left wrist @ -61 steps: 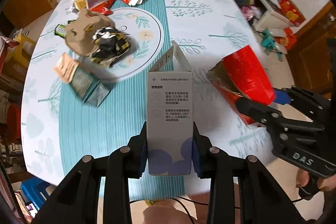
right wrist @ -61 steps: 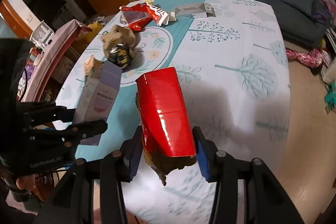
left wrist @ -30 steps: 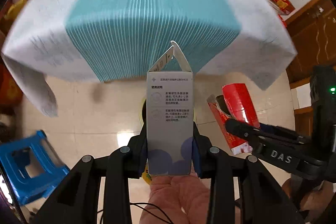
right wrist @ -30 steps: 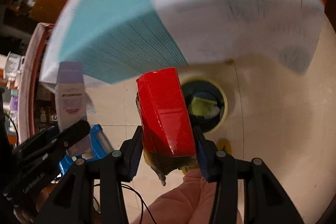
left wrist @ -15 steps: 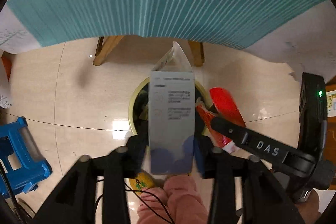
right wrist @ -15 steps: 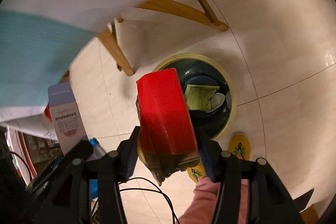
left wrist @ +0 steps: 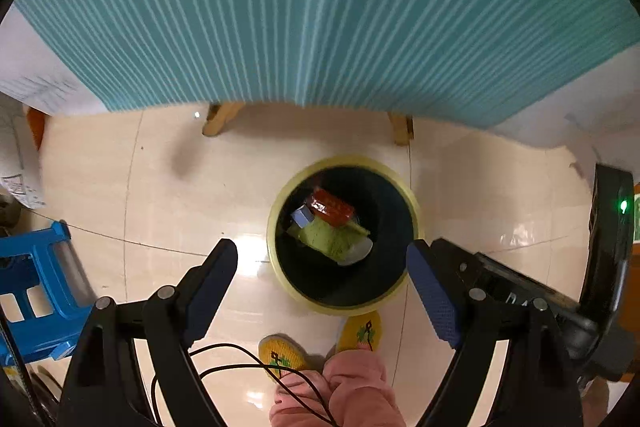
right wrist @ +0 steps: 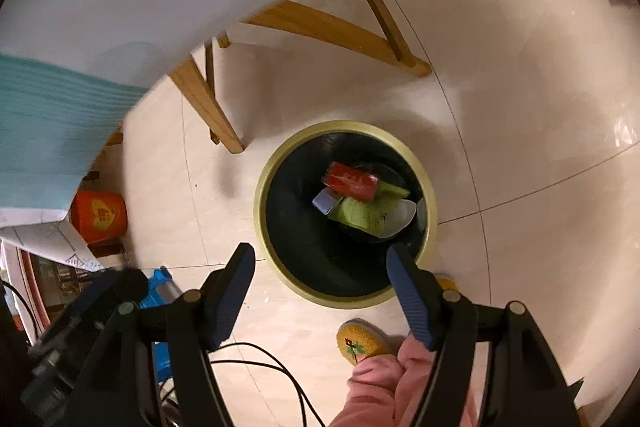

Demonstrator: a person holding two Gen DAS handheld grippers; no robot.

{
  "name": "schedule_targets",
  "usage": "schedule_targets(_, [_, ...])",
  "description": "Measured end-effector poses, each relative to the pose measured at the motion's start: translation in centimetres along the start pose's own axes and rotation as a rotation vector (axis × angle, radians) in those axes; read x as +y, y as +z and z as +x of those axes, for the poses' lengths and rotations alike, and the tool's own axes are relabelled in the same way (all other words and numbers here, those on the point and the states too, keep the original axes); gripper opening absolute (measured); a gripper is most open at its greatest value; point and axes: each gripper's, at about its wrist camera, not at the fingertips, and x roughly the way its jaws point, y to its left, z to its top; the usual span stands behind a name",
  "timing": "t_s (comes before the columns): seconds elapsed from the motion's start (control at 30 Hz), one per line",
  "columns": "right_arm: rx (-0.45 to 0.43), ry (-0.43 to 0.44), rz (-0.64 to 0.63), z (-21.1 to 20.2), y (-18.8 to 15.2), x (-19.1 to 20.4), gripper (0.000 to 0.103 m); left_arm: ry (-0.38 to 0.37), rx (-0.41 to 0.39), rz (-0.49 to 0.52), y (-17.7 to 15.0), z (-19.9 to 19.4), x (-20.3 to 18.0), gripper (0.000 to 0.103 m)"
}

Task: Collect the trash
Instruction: 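Raise both tools back toward the table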

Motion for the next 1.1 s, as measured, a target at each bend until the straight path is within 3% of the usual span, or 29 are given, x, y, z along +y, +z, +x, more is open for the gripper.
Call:
schedule_targets(0.33, [-0.095,-0.024,-0.086,-6.4,-0.7,3.9,0.069,0.017,-0.072,0.003,0.3,-9.0,-0.3,0.088])
schedule_targets(0.77, [-0.233,-0.017,-0.236,-21.7,-4.2,11.3,0.069,-0.017,-0.195,0.074,-0.2,-25.2,-0.3,0.092])
schedule_targets(0.93, [-0.302,-0.019,-0.314,-27.2,-5.7,14.3,0.069,-0.037,-0.287,0.113,0.1,-31.4,0.2,0.092])
schedule_targets(1.1, [-0.436,-0.031,-0.377,-32.6,-6.3,16.8,0.069,-0.054,-0.392,0.161,0.5,-36.7,0.3,0.097])
